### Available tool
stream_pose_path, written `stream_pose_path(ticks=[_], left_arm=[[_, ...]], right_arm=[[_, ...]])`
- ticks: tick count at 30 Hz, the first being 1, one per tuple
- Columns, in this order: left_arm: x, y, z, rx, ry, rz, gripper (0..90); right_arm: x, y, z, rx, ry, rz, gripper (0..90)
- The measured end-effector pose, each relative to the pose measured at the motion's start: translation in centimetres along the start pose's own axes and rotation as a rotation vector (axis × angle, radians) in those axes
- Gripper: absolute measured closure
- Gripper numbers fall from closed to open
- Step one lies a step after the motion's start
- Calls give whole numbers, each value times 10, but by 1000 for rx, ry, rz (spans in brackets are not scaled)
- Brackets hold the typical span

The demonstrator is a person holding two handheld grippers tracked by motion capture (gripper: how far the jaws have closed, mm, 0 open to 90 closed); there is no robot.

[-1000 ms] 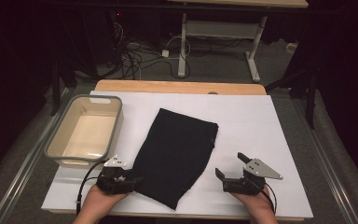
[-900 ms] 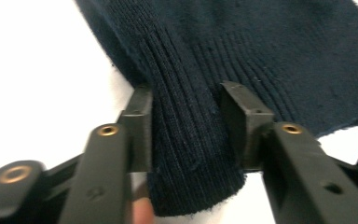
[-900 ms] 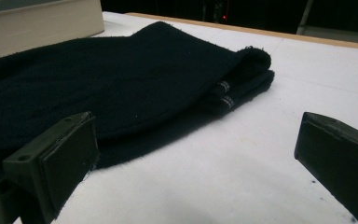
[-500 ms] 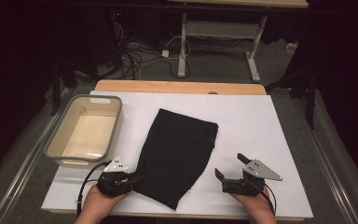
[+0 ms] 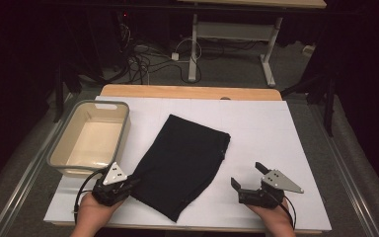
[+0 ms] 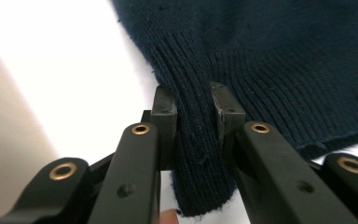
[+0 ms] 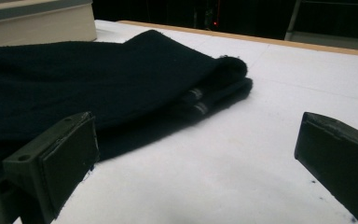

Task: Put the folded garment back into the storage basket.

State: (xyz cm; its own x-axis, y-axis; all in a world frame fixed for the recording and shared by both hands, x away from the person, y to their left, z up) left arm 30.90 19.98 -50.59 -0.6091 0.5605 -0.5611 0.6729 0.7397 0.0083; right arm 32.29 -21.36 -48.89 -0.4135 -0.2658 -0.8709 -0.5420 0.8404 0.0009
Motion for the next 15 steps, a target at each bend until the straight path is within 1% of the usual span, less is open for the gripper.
stream_pose_path(ticks=[1, 3, 4, 5, 7, 8, 9, 10, 11, 12, 13, 14, 15], left_arm=[[2, 1, 3, 12, -1, -8, 729], [6, 2, 8, 37, -34, -39, 727], [7, 3, 9, 63, -55, -62, 726], [8, 4, 10, 80, -73, -71, 725], [9, 7, 11, 109, -78, -97, 709], [9, 7, 11, 109, -78, -97, 684], [10, 10, 10, 118, -72, -129, 606], [11, 11, 9, 111, -70, -140, 550], [11, 11, 9, 111, -70, -140, 486], [14, 12, 7, 128, -61, -154, 435], [15, 13, 6, 141, -62, -161, 418], [16, 12, 6, 143, -64, -165, 404], [17, 11, 6, 143, -55, -161, 403]], right_arm=[[0, 0, 0, 2, 3, -5, 3], [0, 0, 0, 9, 9, -20, 3], [0, 1, 1, 11, 9, -19, 3], [-1, 2, 2, 15, 11, -21, 3], [-3, 4, 6, 11, 15, -16, 3], [-3, 4, 6, 11, 15, -16, 3], [-7, 7, 12, 4, 24, -9, 4], [-8, 8, 14, 4, 25, -6, 4], [-8, 8, 14, 4, 25, -6, 4], [-14, 11, 20, 1, 25, -1, 7], [-17, 12, 22, 2, 25, -2, 9], [-20, 13, 25, 6, 28, -6, 10], [-22, 13, 29, 19, 38, -14, 12]])
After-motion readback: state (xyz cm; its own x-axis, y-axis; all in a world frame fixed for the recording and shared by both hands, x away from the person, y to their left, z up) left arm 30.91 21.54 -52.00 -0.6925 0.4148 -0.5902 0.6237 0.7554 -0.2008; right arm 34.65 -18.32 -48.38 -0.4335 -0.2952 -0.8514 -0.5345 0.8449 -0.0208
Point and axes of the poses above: each handheld gripper's, and its own axes: z roughly forward along the jaws, x roughly out of its underside, y roughly to its left, the point moved 4 cm from there along z, roughly forward along the jaws, and after that the axes turned 11 degrees about y, right-handed, at the moved point
